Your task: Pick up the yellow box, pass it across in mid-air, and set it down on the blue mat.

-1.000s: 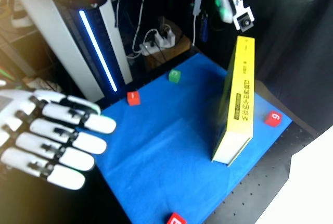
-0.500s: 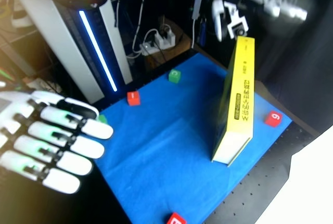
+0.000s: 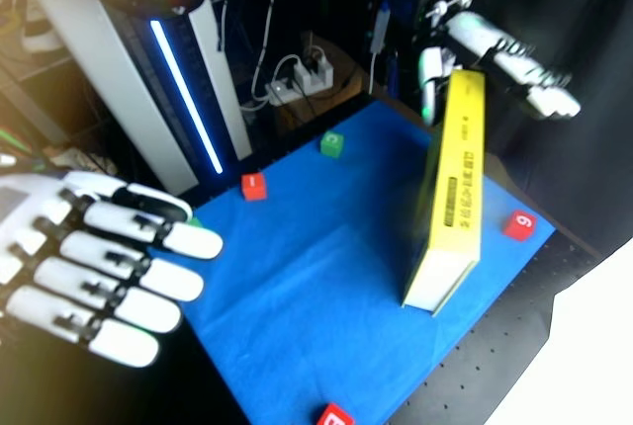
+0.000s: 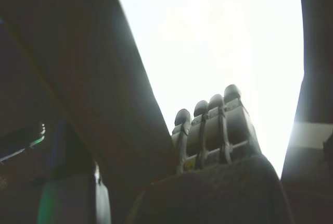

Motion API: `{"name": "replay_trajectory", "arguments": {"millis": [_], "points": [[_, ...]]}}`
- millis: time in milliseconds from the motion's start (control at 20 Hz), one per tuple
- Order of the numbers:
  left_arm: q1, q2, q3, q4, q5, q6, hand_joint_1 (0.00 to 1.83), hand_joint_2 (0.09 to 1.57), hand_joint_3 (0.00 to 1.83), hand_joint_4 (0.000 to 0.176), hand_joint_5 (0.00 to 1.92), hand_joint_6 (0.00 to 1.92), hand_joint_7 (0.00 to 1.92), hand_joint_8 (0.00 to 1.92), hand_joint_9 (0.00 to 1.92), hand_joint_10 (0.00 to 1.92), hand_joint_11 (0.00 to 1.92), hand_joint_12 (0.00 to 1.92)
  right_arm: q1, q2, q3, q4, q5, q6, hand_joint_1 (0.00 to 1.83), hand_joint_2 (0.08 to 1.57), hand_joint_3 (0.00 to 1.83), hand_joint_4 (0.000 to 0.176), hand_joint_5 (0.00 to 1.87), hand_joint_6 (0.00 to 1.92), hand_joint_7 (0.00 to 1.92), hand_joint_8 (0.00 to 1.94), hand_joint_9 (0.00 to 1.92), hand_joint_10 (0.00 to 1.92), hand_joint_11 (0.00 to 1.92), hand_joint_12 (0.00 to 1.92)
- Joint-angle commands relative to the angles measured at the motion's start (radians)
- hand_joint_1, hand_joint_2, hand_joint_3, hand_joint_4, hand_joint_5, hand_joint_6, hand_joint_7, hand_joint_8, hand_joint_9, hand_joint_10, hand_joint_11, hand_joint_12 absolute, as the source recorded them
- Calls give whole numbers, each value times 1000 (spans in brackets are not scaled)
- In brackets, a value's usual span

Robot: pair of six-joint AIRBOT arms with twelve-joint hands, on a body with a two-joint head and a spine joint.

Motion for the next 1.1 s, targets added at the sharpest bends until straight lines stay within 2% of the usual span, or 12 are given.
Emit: {"name": "replay_trajectory", "arguments": {"millis": [0, 100, 150, 200, 250, 350, 550, 600, 650, 750, 800, 1050], "points": [[-11, -12, 6, 15, -82, -11, 676, 1065, 0, 5, 153, 19, 146, 14, 150, 42, 0, 893, 9, -2, 5, 5, 124, 0, 409, 1263, 3, 20, 0, 0, 0, 0, 0, 0, 0, 0], [-12, -24, 13, 15, -57, -14, 757, 1107, 2, 0, 537, 55, 616, 83, 583, 204, 72, 1427, 7, -4, 5, 5, 124, 0, 436, 1265, 2, 23, 0, 0, 0, 0, 0, 0, 0, 0], [-12, -30, 17, 15, -41, -14, 955, 1179, 6, 0, 758, 1026, 727, 1100, 748, 1357, 600, 1822, 7, -5, 6, 5, 124, 0, 438, 1264, 1, 42, 0, 0, 0, 0, 0, 0, 0, 0], [-12, -33, 17, 15, -34, -14, 992, 1129, 0, 0, 929, 1742, 1119, 1757, 1219, 1808, 1246, 1901, 6, -6, 6, 5, 124, 0, 441, 1265, 1, 49, 0, 0, 0, 0, 0, 0, 0, 0], [-12, -35, 17, 15, -34, -13, 1065, 1121, 0, 0, 1105, 1885, 1320, 1888, 1448, 1898, 1531, 1917, 6, -7, 7, 5, 124, 0, 444, 1269, 3, 53, 0, 0, 0, 0, 0, 0, 0, 0], [-12, -36, 17, 15, -34, -10, 1202, 1158, 5, 0, 1332, 1920, 1477, 1920, 1594, 1920, 1691, 1921, 5, -9, 9, 5, 124, 0, 444, 1272, 4, 37, 0, 0, 0, 0, 0, 0, 0, 0], [-12, -31, 13, 22, -67, -8, 1338, 1205, 17, 0, 1277, 1921, 1447, 1921, 1568, 1921, 1662, 1921, 5, -10, 11, 6, 124, 0, 459, 1270, 1, 37, 0, 0, 0, 0, 0, 0, 0, 0], [-12, -24, 5, 32, -95, -8, 1358, 1215, 18, 0, 1250, 1921, 1454, 1921, 1575, 1921, 1642, 1921, 5, -10, 12, 6, 124, 0, 500, 1268, 0, 20, 0, 0, 0, 0, 0, 0, 10, 5], [-12, -18, -2, 41, -116, -8, 1383, 1225, 17, 0, 1230, 1921, 1446, 1921, 1557, 1921, 1572, 1921, 5, -9, 14, 6, 124, 0, 523, 1271, 0, 26, 0, 0, 0, 0, 0, 0, 1, 0], [-12, -6, -22, 78, -162, -8, 1431, 1210, 6, 0, 1243, 1921, 1448, 1921, 1545, 1921, 1466, 1921, 7, 1, 14, -18, 143, 0, 497, 1274, 1, 94, 0, 0, 0, 0, 0, 0, 20, 9], [-13, -3, -26, 100, -176, -8, 1450, 1213, 6, 0, 1250, 1921, 1454, 1921, 1531, 1921, 1163, 1914, 9, 5, 12, -28, 158, 0, 519, 1281, 2, 110, 0, 0, 0, 0, 0, 0, 38, 19], [-102, -13, -31, 243, -173, -6, 1307, 1205, 3, 0, 1170, 1921, 1408, 1921, 1566, 1921, 1614, 1921, 47, 7, 14, -67, 183, 0, 600, 1229, 0, 86, 0, 0, 0, 0, 0, 0, 139, 64]]}}
